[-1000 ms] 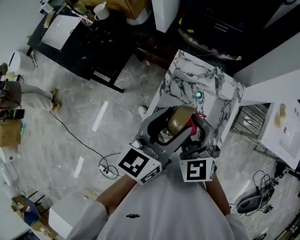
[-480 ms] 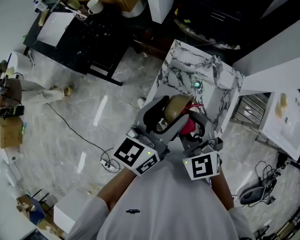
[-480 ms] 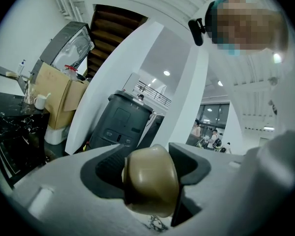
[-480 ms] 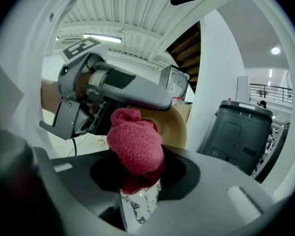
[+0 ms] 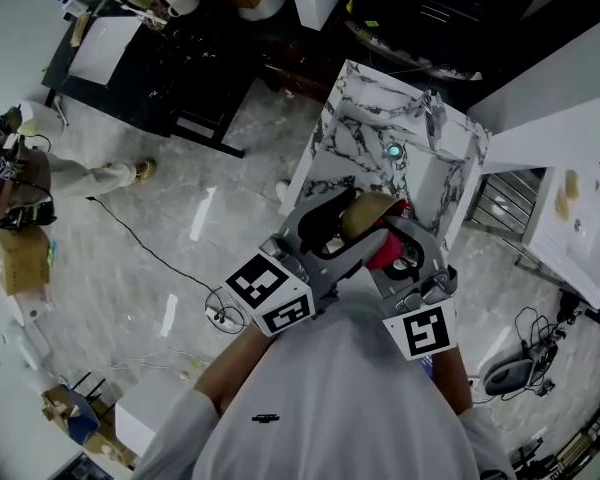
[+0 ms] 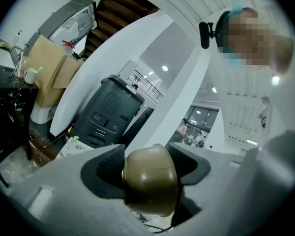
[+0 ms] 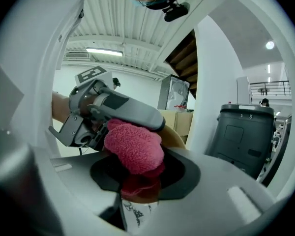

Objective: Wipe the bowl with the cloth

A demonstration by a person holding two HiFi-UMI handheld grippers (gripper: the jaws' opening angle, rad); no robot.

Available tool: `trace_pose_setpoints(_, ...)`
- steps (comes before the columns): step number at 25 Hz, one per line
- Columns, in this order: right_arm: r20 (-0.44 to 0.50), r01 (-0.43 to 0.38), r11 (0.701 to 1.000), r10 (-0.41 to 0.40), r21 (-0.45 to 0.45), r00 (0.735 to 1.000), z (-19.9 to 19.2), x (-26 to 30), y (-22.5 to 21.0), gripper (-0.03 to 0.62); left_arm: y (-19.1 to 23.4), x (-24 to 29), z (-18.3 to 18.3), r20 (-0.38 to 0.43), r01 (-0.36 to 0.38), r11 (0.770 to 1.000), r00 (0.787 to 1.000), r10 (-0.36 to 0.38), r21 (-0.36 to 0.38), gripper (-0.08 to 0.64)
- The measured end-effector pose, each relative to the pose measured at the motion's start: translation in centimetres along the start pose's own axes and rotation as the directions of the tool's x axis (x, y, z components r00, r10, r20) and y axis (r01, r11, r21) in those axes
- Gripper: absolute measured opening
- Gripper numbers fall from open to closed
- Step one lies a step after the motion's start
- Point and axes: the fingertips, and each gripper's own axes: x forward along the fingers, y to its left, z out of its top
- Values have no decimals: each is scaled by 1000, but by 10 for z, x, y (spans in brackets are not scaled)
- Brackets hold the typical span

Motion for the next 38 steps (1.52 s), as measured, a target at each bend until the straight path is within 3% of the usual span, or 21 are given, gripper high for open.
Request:
trace_pose_setpoints(4, 39, 65, 997, -64, -30, 997, 3, -6, -2, 149, -7, -4, -4, -17, 29, 1000, 999, -29, -11, 284)
trace_pose_setpoints(15, 91, 189, 975, -179, -114, 980, 19, -2, -14, 149, -5, -16, 6, 10, 16, 1000, 1000, -16, -5, 284)
trace_pose_setpoints(20, 54, 225, 971, -221, -75, 974, 17, 0, -24, 147, -5, -24, 17, 50, -13, 999, 999, 10, 45, 287)
trace_pose_setpoints(32, -50, 143, 979, -152, -145, 987, 9, 3, -9, 147, 3, -39, 44, 129, -51, 997, 991, 43, 60, 287)
trace_pose_setpoints(38, -27, 32, 991, -36, -129, 999, 17, 5, 18, 147, 7, -39, 46, 134, -59, 997, 990, 51, 54, 287)
